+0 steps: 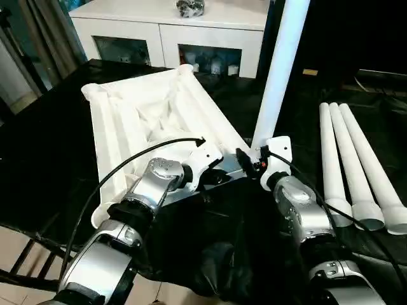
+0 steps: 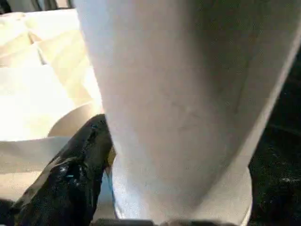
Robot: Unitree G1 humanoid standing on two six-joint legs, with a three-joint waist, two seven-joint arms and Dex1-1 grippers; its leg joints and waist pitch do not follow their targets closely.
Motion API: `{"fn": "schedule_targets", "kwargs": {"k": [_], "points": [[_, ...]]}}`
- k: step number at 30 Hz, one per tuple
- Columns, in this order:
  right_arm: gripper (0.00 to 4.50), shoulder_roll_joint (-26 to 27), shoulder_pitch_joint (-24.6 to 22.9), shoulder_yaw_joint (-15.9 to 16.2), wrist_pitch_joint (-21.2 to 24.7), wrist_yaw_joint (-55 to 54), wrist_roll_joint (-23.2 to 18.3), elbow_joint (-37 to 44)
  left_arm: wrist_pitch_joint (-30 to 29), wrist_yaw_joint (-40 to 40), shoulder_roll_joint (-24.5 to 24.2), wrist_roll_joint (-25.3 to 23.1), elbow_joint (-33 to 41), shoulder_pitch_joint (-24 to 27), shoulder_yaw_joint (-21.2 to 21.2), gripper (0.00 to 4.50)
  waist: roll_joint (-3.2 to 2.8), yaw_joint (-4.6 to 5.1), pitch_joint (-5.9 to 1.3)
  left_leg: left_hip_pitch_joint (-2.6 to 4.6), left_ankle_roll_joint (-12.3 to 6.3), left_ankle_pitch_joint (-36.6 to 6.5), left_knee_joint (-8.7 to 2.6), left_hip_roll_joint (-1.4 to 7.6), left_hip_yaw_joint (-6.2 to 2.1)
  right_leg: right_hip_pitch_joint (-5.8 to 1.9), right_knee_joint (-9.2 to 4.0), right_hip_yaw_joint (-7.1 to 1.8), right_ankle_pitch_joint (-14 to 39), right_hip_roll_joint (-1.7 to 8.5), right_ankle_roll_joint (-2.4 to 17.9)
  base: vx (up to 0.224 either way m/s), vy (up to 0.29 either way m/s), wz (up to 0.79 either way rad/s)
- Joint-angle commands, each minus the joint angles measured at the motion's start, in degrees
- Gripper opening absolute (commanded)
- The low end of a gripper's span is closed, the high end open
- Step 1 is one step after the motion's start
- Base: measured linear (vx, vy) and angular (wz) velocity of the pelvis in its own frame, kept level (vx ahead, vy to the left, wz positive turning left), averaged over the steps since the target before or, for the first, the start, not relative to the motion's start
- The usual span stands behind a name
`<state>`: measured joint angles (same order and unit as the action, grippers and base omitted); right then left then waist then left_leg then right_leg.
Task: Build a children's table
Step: Rotate leg to tighten
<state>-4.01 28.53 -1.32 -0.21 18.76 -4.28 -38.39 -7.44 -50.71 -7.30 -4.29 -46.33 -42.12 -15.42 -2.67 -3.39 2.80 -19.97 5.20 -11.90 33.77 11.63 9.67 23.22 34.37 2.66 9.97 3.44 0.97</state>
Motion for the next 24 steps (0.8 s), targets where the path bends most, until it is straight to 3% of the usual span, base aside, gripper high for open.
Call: {"fn": "schedule_targets", "kwargs": {"k": [1,6,7,9,14,15,17,24], "points": [[3.95,0.4,-0.5,3.9,0.4,5.5,0.1,-0.9,1.8,-1.7,-0.1,0.2,1.2,0.7,-0.5,0.0,0.45,-0.16,-3.63,-0.54,-3.16,-8.1,-3.86,0.78,-0.11,-3.68,-3.97,-2.09,9.5,4.05,13.2,0.0,0.0,0.0],[3.95,-4.6,-2.4,6.2,-1.8,19.1,-1.7,3.2,5.1,-9.8,-3.3,1.7,2.9,2.4,-1.0,0.0,0.57,-0.01,-3.64,-0.63,-4.84,-7.2,-3.72,0.87,-0.05,-3.79,-3.87,-2.07,7.4,4.07,14.1,0.0,0.0,0.0],[3.95,-7.1,-3.7,7.4,-1.3,26.1,-3.2,5.8,5.8,-13.7,-4.6,3.0,3.9,3.2,-1.1,0.0,0.73,-0.15,-3.71,-0.57,-5.39,-7.0,-3.66,0.98,-0.01,-3.86,-3.78,-2.04,6.8,4.08,14.5,0.0,0.0,0.0],[3.95,-8.6,-4.3,7.9,-1.0,29.4,-3.9,7.2,6.0,-15.6,-5.2,3.8,4.3,3.5,-1.0,0.0,0.48,-0.67,-3.75,-0.61,-6.52,-5.8,-3.57,1.39,0.11,-3.71,-3.31,-1.96,4.1,3.95,15.4,0.0,0.0,0.0],[3.69,-12.8,-6.0,10.8,-0.1,39.3,-5.1,10.7,5.3,-21.8,-7.3,6.0,5.9,4.2,-1.0,0.0,0.73,-1.19,-3.59,-0.43,-6.22,-7.3,-3.57,1.38,0.32,-3.54,-3.58,-2.01,7.6,4.08,15.2,0.0,0.0,0.0],[3.59,-14.1,-6.5,11.9,0.3,42.4,-5.2,11.8,5.2,-24.8,-8.5,6.3,6.6,4.5,-1.4,0.0,1.03,-1.41,-3.59,-0.41,-6.1,-7.1,-3.61,1.47,0.33,-3.51,-3.59,-2.04,8.1,4.17,15.0,0.0,0.0,0.0],[3.38,-14.9,-6.8,12.6,0.5,44.4,-5.2,12.5,5.3,-26.5,-9.3,6.3,6.9,4.7,-1.8,0.0,0.8,-1.74,-3.56,-0.32,-5.8,-7.3,-3.65,1.55,0.31,-3.32,-3.62,-2.04,9.2,4.18,14.7,0.0,0.0,0.0],[2.91,-17.1,-7.8,15.0,3.5,51.1,-6.5,15.5,5.9,-32.5,-12.5,5.9,7.5,5.4,-2.9,0.0,0.87,-2.15,-3.56,-0.18,-4.95,-7.3,-3.79,1.62,0.23,-3.19,-3.59,-2.06,9.7,4.2,14.3,0.0,0.0,0.0]]}}
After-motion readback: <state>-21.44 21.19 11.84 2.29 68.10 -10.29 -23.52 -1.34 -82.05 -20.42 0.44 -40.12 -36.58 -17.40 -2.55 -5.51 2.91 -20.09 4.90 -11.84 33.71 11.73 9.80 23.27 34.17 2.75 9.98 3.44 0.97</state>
